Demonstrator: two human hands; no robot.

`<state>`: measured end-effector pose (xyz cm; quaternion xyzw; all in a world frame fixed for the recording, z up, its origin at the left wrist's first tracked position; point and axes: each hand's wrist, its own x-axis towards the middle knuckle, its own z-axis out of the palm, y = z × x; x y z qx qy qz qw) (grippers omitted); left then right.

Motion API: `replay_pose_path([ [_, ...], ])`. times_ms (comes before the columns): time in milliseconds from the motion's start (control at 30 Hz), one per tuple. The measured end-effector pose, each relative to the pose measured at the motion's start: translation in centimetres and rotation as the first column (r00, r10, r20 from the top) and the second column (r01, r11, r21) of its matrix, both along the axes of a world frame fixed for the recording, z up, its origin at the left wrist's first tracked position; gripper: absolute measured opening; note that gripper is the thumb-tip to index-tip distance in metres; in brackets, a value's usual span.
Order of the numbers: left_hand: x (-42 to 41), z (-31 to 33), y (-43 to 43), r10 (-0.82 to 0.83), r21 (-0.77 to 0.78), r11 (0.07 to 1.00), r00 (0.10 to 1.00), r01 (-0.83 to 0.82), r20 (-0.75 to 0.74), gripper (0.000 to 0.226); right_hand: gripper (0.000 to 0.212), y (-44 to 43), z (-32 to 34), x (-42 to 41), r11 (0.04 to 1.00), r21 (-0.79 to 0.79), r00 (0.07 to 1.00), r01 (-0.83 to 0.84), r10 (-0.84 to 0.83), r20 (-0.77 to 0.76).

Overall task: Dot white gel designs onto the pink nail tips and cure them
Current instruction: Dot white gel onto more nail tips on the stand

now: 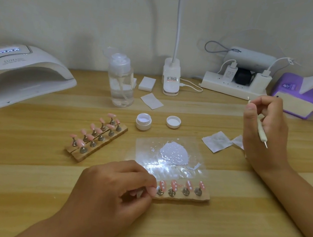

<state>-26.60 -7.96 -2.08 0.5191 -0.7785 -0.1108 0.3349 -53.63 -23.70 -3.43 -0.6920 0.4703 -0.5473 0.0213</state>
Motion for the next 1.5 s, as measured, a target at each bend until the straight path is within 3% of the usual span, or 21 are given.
replay_pose_path([
  [200,0.0,-0.3,0.0,0.023,-0.015,1.0,0.999,-0.024,-0.033,0.011,0.01,0.3,0.4,0.1,1.0,-0.009,0.999,0.015,-0.015,-0.031],
  [267,0.2,-0.4,-0.3,0.029,0.051,0.998,0.987,-0.021,-0.156,0.012,0.028,0.5,0.6,0.0,1.0,0.008,1.0,-0.012,0.012,-0.024],
  [333,0.4,-0.6,-0.7,0.038,0.125,0.992,0.953,0.0,-0.301,0.005,0.041,1.1,1.2,0.6,0.985,0.105,0.982,-0.137,0.122,0.144],
  [400,0.8,-0.9,-1.0,0.045,0.173,0.984,0.906,0.032,-0.421,0.012,0.046,1.9,1.4,1.8,0.947,0.194,0.936,-0.255,0.192,0.294],
  [500,1.1,-1.0,-1.4,0.032,0.205,0.975,0.862,0.084,-0.505,0.018,0.043,3.1,0.8,3.6,0.853,0.309,0.9,-0.421,0.351,0.258],
  [567,1.1,-1.0,-1.6,0.032,0.231,0.967,0.845,0.108,-0.533,0.01,0.041,3.8,0.3,4.5,0.783,0.371,0.865,-0.5,0.47,0.175],
  [733,0.9,-0.8,-1.8,0.068,0.268,0.958,0.829,0.101,-0.555,0.008,0.041,4.1,0.0,5.4,0.804,0.394,0.869,-0.446,0.494,-0.025],
  [933,1.0,-0.7,-1.9,0.086,0.279,0.958,0.856,0.07,-0.509,0.022,0.036,4.1,0.0,5.3,0.798,0.418,0.872,-0.434,0.488,-0.026],
  [1500,0.7,-0.6,-2.0,0.106,0.283,0.958,0.86,0.046,-0.498,0.022,0.038,4.2,0.1,5.4,0.787,0.439,0.881,-0.434,0.473,0.023],
])
